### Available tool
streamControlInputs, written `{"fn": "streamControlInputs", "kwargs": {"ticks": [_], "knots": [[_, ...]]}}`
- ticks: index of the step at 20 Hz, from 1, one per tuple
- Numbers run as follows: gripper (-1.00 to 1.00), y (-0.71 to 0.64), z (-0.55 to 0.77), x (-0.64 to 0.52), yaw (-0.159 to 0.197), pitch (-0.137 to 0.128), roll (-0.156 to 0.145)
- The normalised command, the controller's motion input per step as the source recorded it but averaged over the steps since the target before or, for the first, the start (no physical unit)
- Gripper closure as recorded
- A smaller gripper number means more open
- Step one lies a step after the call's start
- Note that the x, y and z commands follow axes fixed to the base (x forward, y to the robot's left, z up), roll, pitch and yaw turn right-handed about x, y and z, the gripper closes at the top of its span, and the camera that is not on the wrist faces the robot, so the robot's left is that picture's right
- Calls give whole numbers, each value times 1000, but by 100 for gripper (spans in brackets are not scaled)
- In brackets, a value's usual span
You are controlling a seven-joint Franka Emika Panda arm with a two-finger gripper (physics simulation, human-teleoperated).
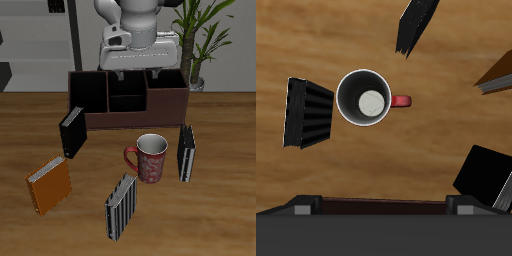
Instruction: Place the left striped book into the back desk caddy's left compartment
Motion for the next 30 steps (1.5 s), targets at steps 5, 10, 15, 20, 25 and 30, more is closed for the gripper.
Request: {"fn": "streamControlInputs", "kwargs": {"ticks": [5, 10, 15, 20, 25, 30], "knots": [[-100, 288, 87, 28, -30, -33, -7], [-100, 510, 64, 105, -17, -39, 30], [-100, 374, -17, 88, -13, -19, -2], [-100, 360, -30, 185, 9, -19, -4], [-100, 224, -34, 229, 15, -27, -9], [-100, 149, -170, 244, -29, -29, -15]]}}
